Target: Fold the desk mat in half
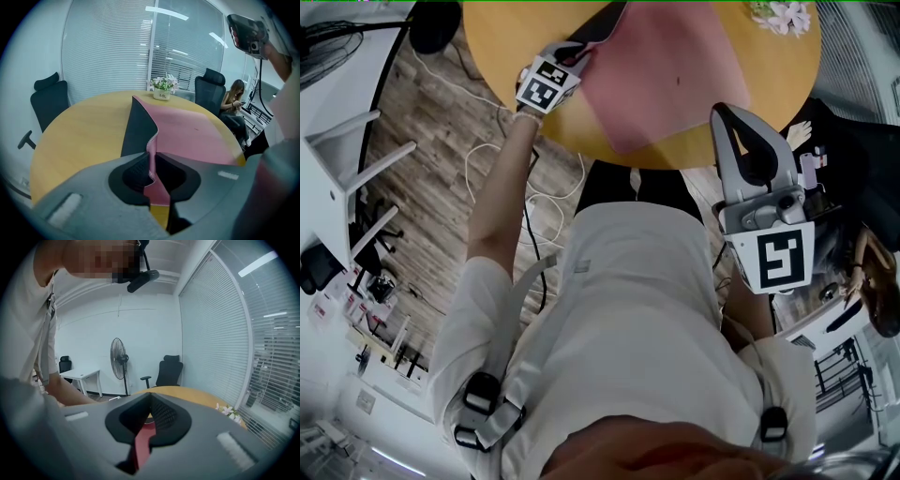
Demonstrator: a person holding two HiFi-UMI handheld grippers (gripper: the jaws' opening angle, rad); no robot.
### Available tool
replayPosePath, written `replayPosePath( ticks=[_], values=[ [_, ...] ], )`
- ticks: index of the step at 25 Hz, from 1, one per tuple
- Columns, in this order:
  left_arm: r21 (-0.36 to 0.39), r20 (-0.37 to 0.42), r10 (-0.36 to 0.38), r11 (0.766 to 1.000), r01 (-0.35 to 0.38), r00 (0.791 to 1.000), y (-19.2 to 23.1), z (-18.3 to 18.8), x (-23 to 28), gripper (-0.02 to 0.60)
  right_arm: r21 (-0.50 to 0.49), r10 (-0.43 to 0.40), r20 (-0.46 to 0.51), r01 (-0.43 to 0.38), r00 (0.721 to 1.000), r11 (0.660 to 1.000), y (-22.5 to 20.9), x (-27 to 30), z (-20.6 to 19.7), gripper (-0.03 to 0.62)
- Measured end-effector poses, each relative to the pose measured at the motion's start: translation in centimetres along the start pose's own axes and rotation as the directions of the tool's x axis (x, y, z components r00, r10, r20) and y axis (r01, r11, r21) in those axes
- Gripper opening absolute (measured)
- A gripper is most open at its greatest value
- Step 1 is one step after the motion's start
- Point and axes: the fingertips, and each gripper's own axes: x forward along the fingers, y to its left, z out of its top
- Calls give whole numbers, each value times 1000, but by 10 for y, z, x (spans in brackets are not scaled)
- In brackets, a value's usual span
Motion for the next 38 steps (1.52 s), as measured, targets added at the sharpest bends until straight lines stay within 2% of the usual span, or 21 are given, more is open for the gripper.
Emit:
replayPosePath(
  ticks=[4, 9, 19, 30, 38],
  values=[
    [21, -2, -6, 1000, 6, 1000, -11, -1, 2, 46, -47, 1, 7, -1, 1000, 999, -3, -10, -1, 5],
    [58, -7, -14, 998, 15, 1000, -27, 1, 2, 46, -9, -23, 29, 23, 999, 1000, -3, -14, 8, 5],
    [118, -61, -57, 991, 64, 997, -65, -7, 6, 46, -27, -42, 56, 44, 998, 999, -5, -32, 24, 5],
    [188, -152, -118, 971, 145, 981, -114, -28, 13, 46, -48, -69, 95, 74, 993, 996, -14, -52, 41, 5],
    [208, -200, -157, 958, 199, 967, -148, -44, 12, 46, -57, -88, 125, 96, 988, 994, -19, -64, 51, 5]
  ],
)
